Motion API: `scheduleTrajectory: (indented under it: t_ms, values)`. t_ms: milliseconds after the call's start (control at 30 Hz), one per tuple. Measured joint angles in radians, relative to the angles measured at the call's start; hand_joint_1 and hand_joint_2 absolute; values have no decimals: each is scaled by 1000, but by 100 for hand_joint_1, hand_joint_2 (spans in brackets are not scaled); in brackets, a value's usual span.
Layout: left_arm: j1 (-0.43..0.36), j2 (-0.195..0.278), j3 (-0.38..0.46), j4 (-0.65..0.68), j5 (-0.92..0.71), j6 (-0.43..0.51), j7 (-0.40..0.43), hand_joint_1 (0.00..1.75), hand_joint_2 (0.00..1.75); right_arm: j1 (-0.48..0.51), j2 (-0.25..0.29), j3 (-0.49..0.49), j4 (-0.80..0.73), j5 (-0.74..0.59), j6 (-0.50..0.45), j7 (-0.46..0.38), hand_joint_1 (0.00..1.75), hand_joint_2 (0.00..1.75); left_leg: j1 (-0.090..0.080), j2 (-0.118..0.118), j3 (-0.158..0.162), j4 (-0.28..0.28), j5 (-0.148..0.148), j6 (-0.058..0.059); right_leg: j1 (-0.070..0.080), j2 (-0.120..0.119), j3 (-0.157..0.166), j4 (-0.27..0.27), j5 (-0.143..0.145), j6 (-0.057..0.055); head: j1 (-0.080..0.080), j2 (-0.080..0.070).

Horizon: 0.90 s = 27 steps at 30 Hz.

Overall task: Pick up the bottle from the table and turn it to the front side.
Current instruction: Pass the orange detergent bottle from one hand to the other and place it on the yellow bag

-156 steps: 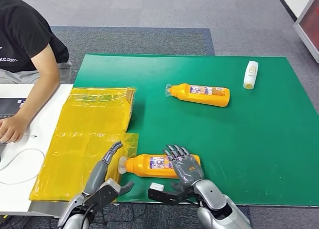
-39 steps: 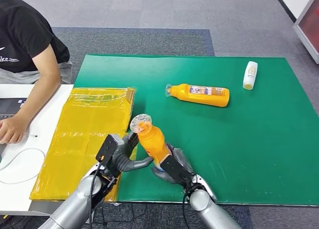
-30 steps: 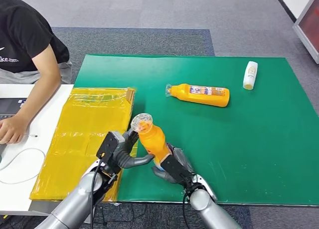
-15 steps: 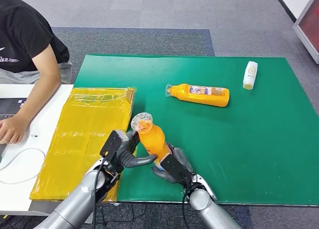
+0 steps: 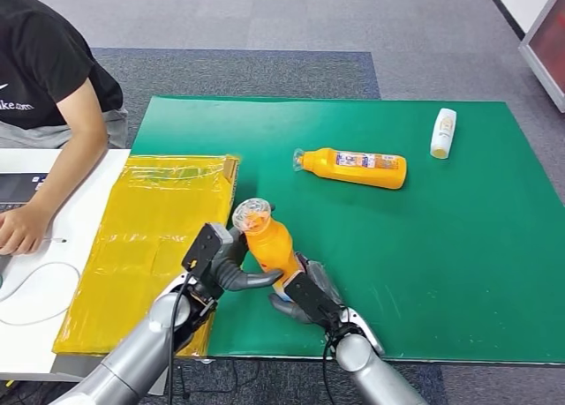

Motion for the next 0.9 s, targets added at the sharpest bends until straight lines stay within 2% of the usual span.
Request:
scheduleTrajectory:
  t_ms: [167,233,300,367,667,900]
  values:
    - [-16,-3,-4,16,8,-12,3,3,175,-2,2,0,2,-2,2,-1,175,175,0,0,0,0,0,0,0,0,0,0,0,0,0,0]
    - [-26,-6,-5,30,21,-25,5,80,175,-3,2,0,3,-2,2,-1,175,175,0,0,0,0,0,0,0,0,0,0,0,0,0,0]
    - [-33,-10,-5,44,34,-38,7,164,175,-4,3,0,3,-3,2,-2,175,175,0,0,0,0,0,0,0,0,0,0,0,0,0,0]
    - [-39,-13,-6,58,47,-56,5,175,175,-6,3,0,5,-6,3,-2,175,175,0,0,0,0,0,0,0,0,0,0,0,0,0,0]
    - [-75,-25,-4,137,92,-119,-62,175,175,-14,4,2,12,-19,15,-10,175,175,0,0,-1,0,0,0,0,0,-1,0,0,0,0,0]
    - [-95,-33,-4,178,69,-121,-106,175,175,-14,5,7,12,-31,21,-17,175,175,0,0,-2,0,0,0,0,0,-2,0,0,0,0,0]
